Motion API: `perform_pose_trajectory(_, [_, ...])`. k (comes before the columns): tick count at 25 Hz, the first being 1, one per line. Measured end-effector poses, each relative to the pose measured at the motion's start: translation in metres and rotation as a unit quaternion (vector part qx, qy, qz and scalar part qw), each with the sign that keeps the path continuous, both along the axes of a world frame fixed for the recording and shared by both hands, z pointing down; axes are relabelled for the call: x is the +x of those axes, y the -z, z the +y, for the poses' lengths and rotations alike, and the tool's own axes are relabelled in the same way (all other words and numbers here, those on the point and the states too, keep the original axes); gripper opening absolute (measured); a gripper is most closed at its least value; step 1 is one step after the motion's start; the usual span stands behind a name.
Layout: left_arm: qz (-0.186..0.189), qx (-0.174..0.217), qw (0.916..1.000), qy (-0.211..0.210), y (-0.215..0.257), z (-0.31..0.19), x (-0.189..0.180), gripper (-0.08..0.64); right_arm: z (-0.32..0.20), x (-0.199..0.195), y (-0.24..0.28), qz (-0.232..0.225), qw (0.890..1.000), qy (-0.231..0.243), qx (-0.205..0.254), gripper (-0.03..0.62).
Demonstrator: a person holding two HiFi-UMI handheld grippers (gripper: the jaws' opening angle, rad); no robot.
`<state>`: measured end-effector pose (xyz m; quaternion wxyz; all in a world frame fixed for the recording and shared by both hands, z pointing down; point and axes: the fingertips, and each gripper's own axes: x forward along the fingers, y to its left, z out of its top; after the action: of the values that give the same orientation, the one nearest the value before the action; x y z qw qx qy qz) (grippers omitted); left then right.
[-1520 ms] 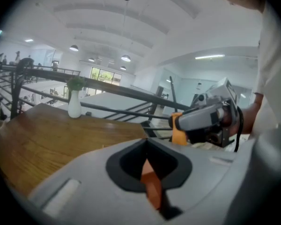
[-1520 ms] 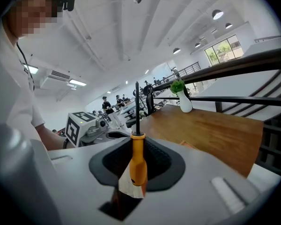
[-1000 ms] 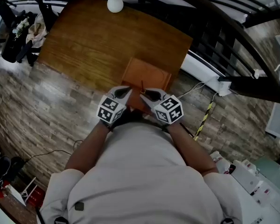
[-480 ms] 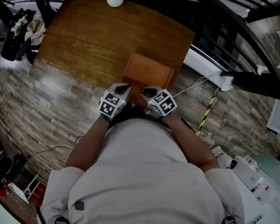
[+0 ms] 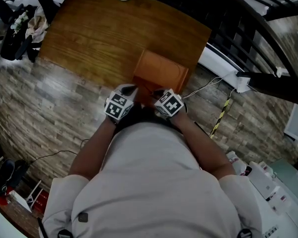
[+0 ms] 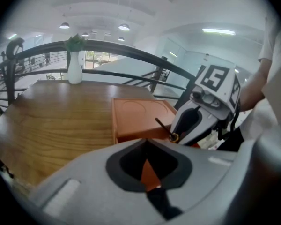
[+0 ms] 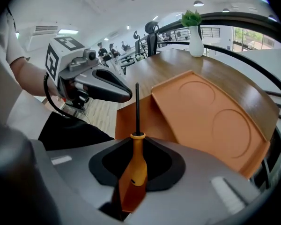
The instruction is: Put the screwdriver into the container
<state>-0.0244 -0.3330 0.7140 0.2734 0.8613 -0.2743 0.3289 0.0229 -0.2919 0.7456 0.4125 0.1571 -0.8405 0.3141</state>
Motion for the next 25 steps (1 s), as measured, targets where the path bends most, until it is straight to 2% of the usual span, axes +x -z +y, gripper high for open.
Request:
perform_pose_trajectory(9, [0.005,-0.012,0.9999,-0.007,-0.008,0.002,0.000,0.003,0.012,0.004,-0.031,0.070,0.996,0.020,-0.045,0.081])
perform_pose_trajectory(25, [0.001,-0.020,0.9995,-0.024,-0.014,0.001,-0.008,0.003,0.006,-0.004,-0.062,0.104,0.993,0.010,-0.058,0.081])
